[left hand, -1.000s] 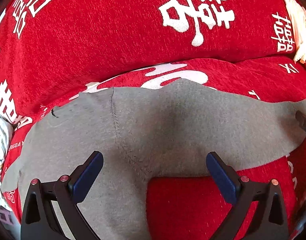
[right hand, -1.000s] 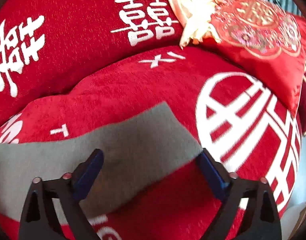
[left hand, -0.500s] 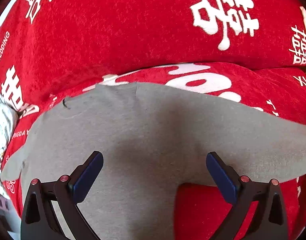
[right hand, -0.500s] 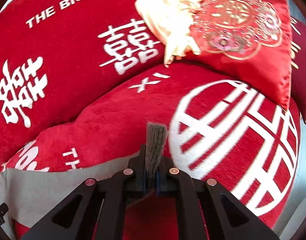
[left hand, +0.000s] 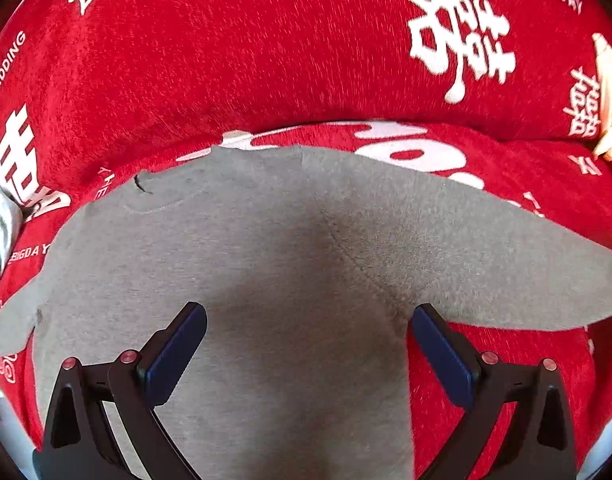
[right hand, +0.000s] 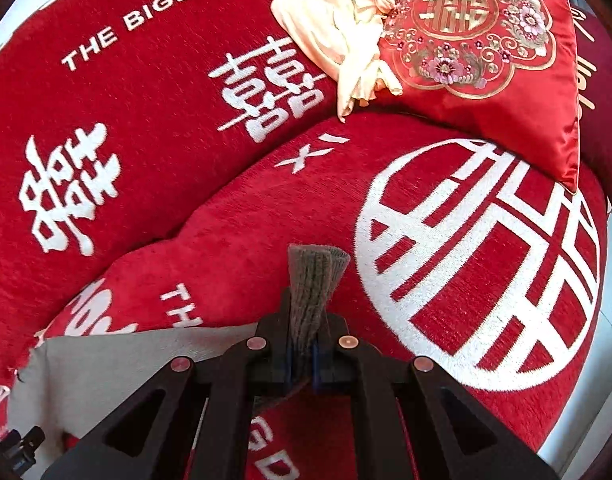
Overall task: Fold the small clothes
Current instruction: 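Move the right tool to the sweater's sleeve cuff and close on it, then carry the held sleeve across the sweater body toward the left tool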
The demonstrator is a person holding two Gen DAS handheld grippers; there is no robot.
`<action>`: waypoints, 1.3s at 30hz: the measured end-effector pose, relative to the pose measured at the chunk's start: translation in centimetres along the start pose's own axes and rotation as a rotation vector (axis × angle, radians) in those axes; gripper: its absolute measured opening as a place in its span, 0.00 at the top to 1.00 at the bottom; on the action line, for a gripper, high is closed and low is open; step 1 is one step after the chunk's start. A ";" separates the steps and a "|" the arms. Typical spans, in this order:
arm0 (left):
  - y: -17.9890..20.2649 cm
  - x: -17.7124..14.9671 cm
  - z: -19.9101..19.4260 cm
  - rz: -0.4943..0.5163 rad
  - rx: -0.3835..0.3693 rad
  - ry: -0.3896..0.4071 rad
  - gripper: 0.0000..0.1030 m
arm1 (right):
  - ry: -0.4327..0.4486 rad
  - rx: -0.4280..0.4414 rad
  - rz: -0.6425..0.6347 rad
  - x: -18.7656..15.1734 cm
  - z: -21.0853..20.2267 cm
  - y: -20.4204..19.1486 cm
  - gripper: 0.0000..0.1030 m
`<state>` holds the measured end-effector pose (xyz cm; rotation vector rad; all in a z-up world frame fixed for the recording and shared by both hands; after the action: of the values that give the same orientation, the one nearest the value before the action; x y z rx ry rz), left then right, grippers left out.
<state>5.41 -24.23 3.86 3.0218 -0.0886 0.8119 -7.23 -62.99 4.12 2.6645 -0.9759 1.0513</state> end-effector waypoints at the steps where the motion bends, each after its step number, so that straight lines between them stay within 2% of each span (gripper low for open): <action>1: -0.4 -0.1 -0.2 -0.004 -0.012 0.006 0.00 | -0.002 0.005 0.003 0.0 -0.2 -0.2 0.93; 7: -3.7 -0.4 -0.9 -0.030 -0.083 0.045 0.00 | -0.028 0.024 0.024 0.1 -0.7 -1.7 0.93; 11: -6.3 -0.6 -0.4 -0.071 -0.108 0.032 0.00 | -0.046 0.039 0.053 0.2 -1.2 -2.7 0.93; 17: -9.6 -1.0 0.4 -0.105 -0.103 0.007 0.00 | -0.026 0.059 0.030 0.7 -3.2 -6.1 0.93; 23: -13.1 -1.7 1.4 -0.101 -0.050 -0.031 0.00 | -0.012 0.086 -0.026 0.8 -4.4 -12.1 0.93; 32: -18.6 -2.9 1.4 -0.150 -0.050 -0.032 0.00 | -0.003 0.119 -0.123 -0.7 -5.4 -21.2 0.93; 39: -21.5 -3.3 1.0 -0.183 -0.082 -0.023 0.00 | 0.019 0.142 -0.203 -2.3 -6.8 -27.9 0.93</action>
<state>4.27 -2.58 1.41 2.9080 0.1490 0.7383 4.49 -37.58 11.15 2.7868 -0.6320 1.1366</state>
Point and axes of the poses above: each gripper's, at about its wrist camera, not at the fingertips, and z roughly the way its jaws point, y to its right, x to its top, the point moved 1 cm from there along z, roughly the way its jaws point, and after that the axes turned 8 degrees about -z, right-handed, at the moved point
